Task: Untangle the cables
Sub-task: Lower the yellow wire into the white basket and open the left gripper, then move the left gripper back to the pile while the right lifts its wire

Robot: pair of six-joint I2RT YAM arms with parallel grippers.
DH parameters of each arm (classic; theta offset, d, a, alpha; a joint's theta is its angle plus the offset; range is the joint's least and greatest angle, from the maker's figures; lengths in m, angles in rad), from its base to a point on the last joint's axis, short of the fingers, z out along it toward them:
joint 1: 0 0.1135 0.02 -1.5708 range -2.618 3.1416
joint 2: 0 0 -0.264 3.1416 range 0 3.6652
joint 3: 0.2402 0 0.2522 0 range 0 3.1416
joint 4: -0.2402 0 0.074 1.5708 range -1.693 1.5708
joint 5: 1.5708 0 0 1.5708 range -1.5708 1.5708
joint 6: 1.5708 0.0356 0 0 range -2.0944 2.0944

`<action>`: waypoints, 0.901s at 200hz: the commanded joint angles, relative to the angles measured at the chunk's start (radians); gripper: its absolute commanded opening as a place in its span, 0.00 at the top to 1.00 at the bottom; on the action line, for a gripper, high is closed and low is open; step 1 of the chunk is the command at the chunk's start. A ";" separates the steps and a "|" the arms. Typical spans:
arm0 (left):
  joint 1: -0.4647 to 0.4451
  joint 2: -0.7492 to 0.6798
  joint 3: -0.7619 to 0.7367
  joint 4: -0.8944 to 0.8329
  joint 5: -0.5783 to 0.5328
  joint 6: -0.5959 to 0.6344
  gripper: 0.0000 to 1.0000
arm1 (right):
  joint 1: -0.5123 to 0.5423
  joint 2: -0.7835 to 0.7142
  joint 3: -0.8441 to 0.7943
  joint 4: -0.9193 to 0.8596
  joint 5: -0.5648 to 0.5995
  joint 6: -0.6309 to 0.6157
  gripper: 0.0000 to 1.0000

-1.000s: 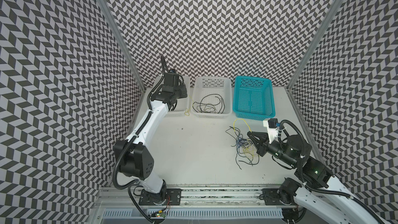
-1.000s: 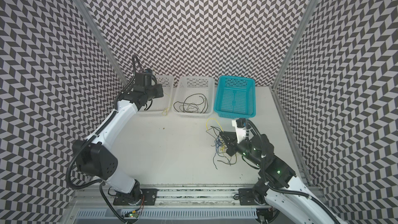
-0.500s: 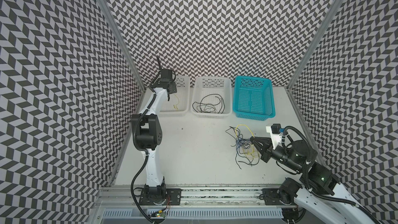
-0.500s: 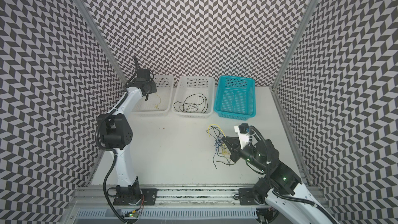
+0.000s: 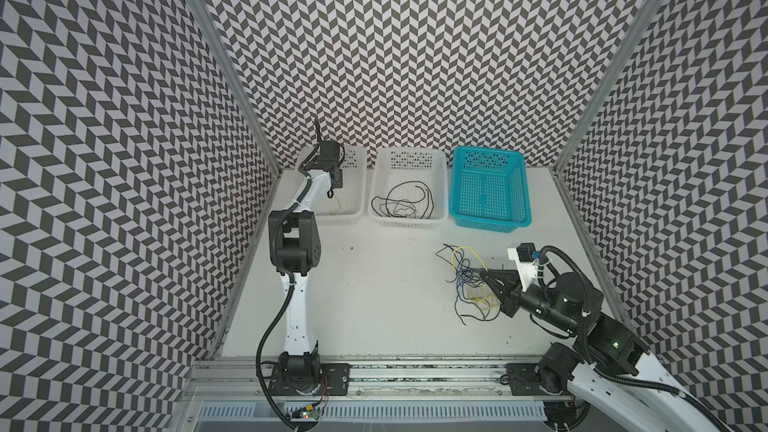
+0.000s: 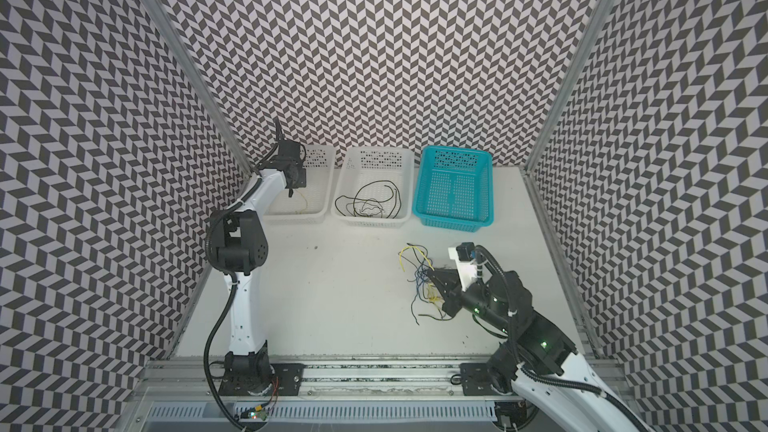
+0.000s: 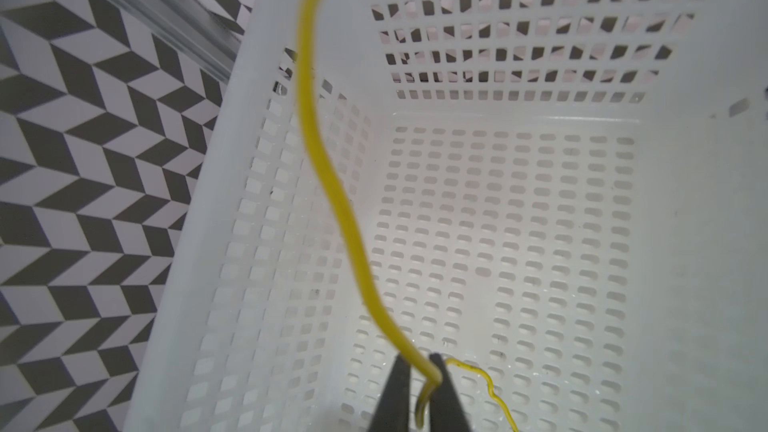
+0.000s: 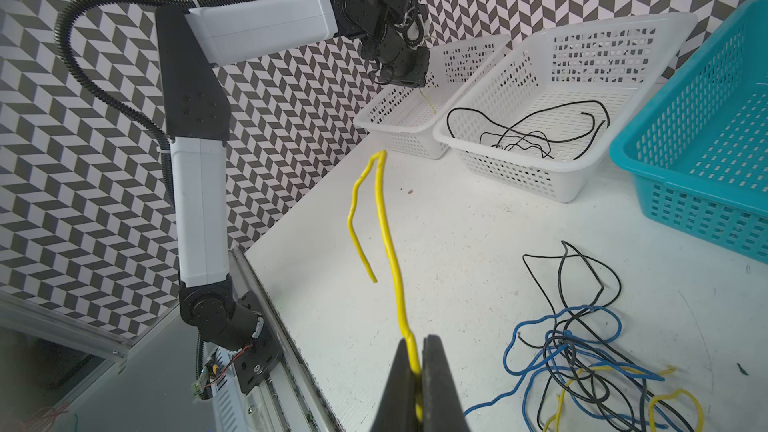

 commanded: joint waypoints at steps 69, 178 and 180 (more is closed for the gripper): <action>0.004 -0.203 -0.054 -0.004 0.070 -0.044 0.51 | -0.001 -0.003 0.005 0.043 -0.011 -0.001 1.00; -0.164 -0.844 -0.739 0.176 0.476 -0.433 0.47 | -0.002 0.106 0.125 0.146 -0.096 0.224 1.00; -0.167 -0.853 -0.754 0.179 0.480 -0.449 0.47 | -0.001 0.110 0.128 0.151 -0.101 0.235 1.00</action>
